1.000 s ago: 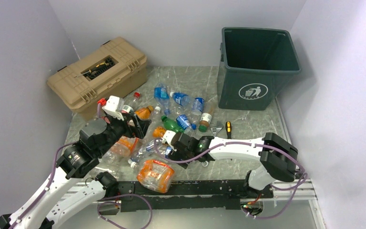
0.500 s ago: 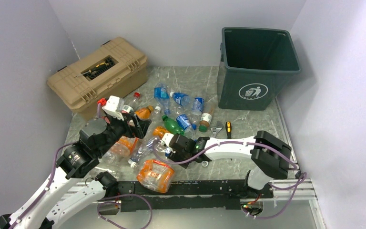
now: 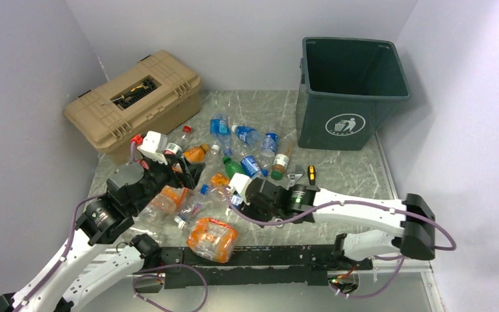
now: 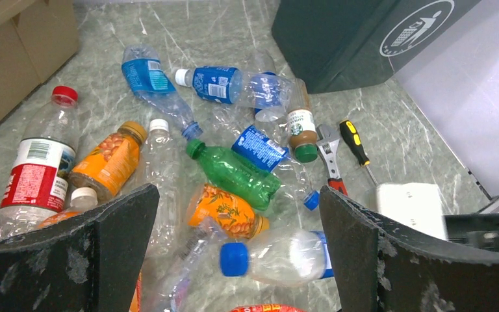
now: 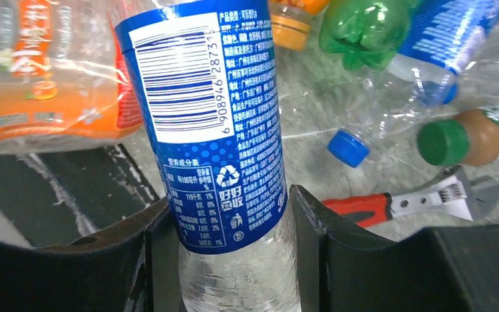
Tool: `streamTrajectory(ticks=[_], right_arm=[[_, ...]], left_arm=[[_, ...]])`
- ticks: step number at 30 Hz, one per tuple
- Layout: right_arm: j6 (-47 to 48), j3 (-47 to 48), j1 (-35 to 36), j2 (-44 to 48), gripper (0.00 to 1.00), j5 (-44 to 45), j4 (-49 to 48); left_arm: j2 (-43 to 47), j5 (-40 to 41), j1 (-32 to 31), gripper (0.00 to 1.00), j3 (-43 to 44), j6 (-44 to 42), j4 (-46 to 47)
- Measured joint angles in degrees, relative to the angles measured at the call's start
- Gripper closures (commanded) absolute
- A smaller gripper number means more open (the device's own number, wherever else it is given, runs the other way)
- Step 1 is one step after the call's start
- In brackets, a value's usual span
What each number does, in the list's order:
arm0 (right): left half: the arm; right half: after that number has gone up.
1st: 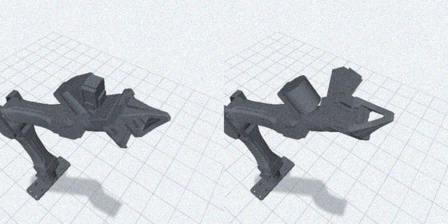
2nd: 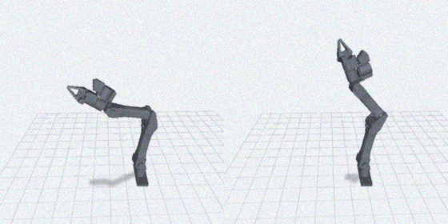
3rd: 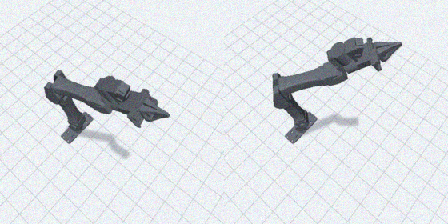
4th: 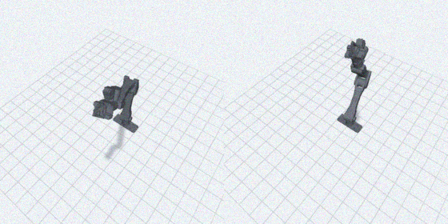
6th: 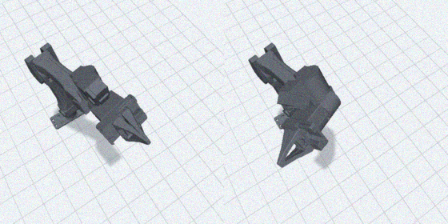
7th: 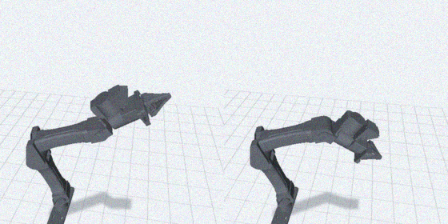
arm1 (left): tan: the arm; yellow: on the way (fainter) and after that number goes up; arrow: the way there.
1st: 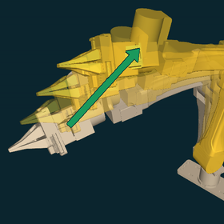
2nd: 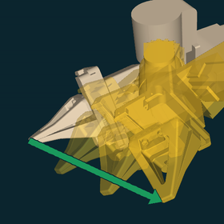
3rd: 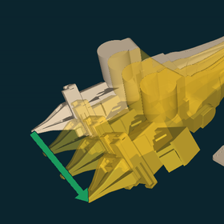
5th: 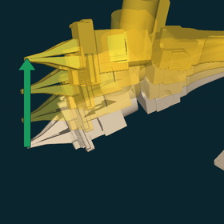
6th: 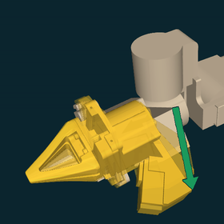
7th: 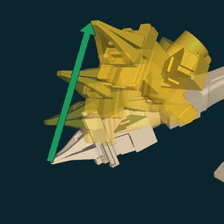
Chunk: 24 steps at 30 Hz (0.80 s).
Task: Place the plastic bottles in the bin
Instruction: Pick up the plastic bottle at the center of the board.
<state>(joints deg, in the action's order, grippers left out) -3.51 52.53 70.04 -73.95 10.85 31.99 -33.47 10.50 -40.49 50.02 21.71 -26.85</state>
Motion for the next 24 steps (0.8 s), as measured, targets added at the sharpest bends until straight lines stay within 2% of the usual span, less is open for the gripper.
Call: streamTrajectory(ticks=[6,11,13,17,21,24], right_arm=[[-2.58,4.02,0.24,10.34,0.55,2.29,6.64],[-8.15,3.85,0.24,16.55,0.56,8.41,5.20],[-10.43,1.53,0.24,18.82,0.56,11.13,0.83],[-13.31,-10.93,0.20,27.58,0.56,12.92,-14.91],[-13.68,-20.98,0.20,33.90,0.57,12.09,-31.17],[-13.44,-22.32,0.20,33.24,0.57,10.71,-40.13]], left_arm=[[5.01,1.49,0.02,0.01,-2.45,0.39,1.55],[10.54,1.40,0.00,0.01,-5.16,0.44,4.98],[12.02,0.66,0.02,0.00,-6.01,0.42,6.67],[12.07,-4.17,0.00,0.01,-6.58,0.37,9.60],[8.70,-14.45,0.02,0.01,-6.58,0.44,12.90],[4.74,-23.56,0.00,0.00,-6.56,0.90,15.43]])
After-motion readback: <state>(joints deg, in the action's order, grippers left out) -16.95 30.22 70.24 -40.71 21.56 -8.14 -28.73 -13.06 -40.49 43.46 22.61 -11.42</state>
